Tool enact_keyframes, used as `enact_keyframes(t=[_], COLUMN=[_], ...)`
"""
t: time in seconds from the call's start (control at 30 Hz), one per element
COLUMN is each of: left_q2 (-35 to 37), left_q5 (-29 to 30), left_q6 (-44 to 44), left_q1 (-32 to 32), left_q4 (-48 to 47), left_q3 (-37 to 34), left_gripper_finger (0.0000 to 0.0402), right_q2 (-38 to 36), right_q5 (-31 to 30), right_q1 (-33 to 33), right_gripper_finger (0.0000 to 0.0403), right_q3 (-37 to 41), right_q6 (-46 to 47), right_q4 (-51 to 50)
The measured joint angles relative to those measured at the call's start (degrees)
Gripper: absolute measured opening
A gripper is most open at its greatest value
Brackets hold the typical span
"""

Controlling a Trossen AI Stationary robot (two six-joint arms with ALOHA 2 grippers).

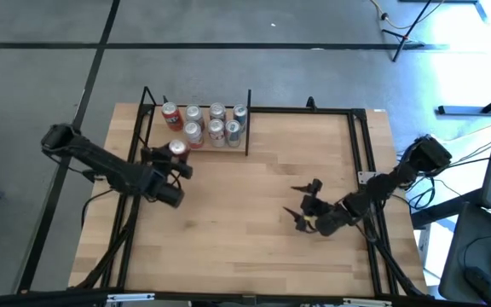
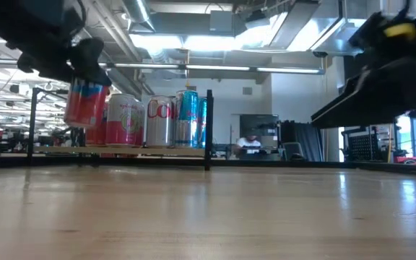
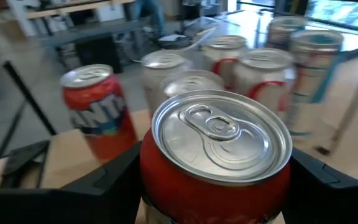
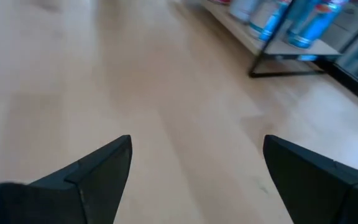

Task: Place canned beverage on shelf
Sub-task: Put the red soda can on the shelf aligned with other red soda can

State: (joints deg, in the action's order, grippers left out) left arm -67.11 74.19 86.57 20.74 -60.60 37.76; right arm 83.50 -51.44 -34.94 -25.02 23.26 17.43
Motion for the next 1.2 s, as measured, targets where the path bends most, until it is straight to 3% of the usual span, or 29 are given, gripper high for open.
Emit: enact_keyframes(t=[0.23, 0.67, 0.8, 1.03, 1.2], left_q2=[0.0, 0.96, 0.96, 0.94, 1.17], left_q5=[0.71, 3.81, 3.64, 0.33, -1.01], left_q6=[-1.44, -0.18, -6.32, -27.36, -28.82], left_q1=[-9.24, -20.86, -23.55, -29.27, -32.71], left_q4=[-0.82, 0.7, 6.17, 21.97, 22.72], left_q3=[-1.98, -7.2, -7.22, -7.2, -7.2], left_gripper_finger=[0.0267, 0.0267, 0.0267, 0.0267, 0.0267], right_q2=[0.0, -0.01, 0.0, 0.0, 0.0], right_q5=[2.2, 3.08, 3.06, 4.47, 8.55], right_q1=[6.99, 16.19, 18.97, 22.52, 23.12], right_gripper_finger=[0.0349, 0.0349, 0.0349, 0.0349, 0.0349], right_q3=[0.0, 0.0, 0.0, 0.0, 0.0], right_q6=[-3.27, -13.33, -14.6, -14.99, -15.09], right_q4=[-1.68, -0.94, -0.92, -0.92, -0.92])
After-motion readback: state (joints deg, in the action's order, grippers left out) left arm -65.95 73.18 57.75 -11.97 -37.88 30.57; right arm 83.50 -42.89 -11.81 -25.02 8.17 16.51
